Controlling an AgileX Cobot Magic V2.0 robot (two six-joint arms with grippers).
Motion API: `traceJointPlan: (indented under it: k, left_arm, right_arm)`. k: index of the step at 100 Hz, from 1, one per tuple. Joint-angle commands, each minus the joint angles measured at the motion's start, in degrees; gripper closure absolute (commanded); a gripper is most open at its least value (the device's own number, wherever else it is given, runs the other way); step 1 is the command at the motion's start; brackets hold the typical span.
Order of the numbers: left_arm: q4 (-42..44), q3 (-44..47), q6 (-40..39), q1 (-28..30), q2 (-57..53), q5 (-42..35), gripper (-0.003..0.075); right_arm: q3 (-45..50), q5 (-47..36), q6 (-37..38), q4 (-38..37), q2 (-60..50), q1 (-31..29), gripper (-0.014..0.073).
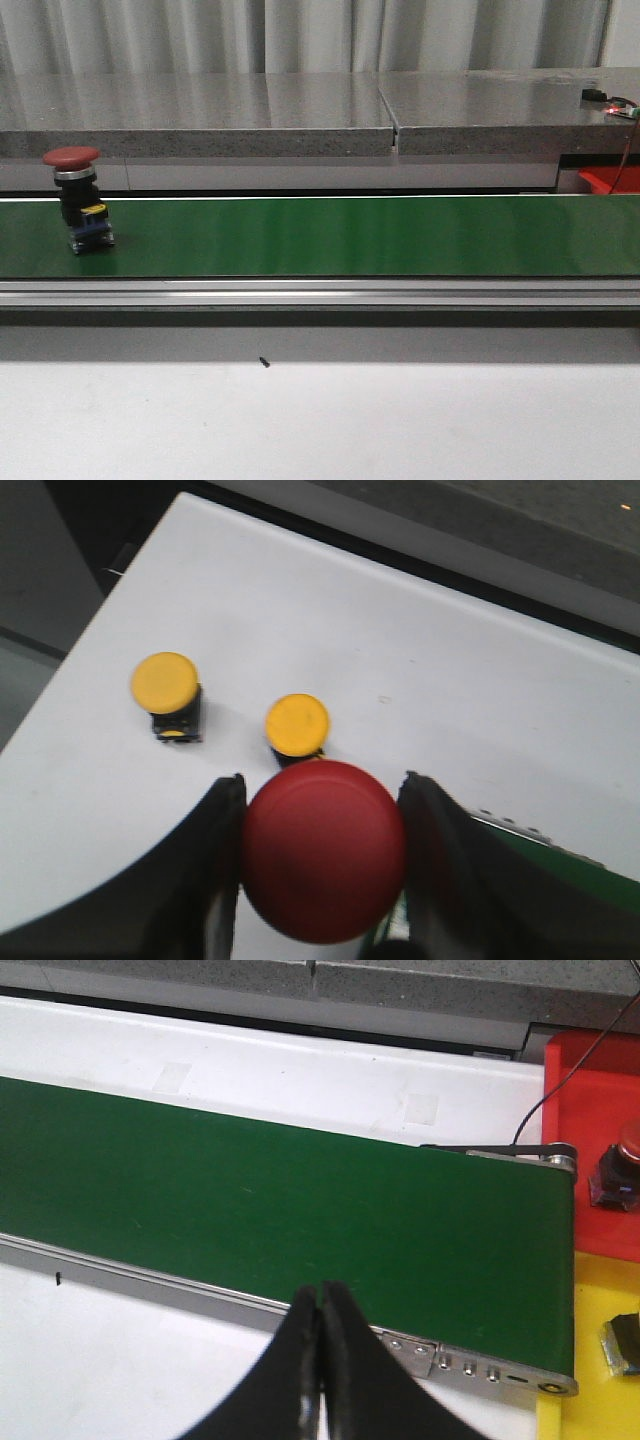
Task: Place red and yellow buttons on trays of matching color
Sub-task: 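Lower the left gripper and grasp a second red button, then set the second red button on the belt with the left gripper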
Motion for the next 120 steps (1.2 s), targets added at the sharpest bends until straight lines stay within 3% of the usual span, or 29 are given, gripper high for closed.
traceJointPlan:
  k: [1, 54, 120]
  left_arm:
    - [-1.25, 0.91, 0.11, -2.47, -5.27, -1.97, 0.068]
    - [-2.22, 13.69, 0.11, -13.65, -9.04, -5.85, 0.068]
    - [0.28, 18.31, 0.11, -13.79, -8.85, -11.23, 0.0679]
  right_arm:
    - [-1.56, -3.2, -0.53, 0.95, -0.21, 0.05, 0.0662]
    - [-1.56, -3.2, -0.53, 0.95, -0.21, 0.05, 0.0662]
    - [-1.56, -3.2, -0.53, 0.95, -0.21, 0.05, 0.0662]
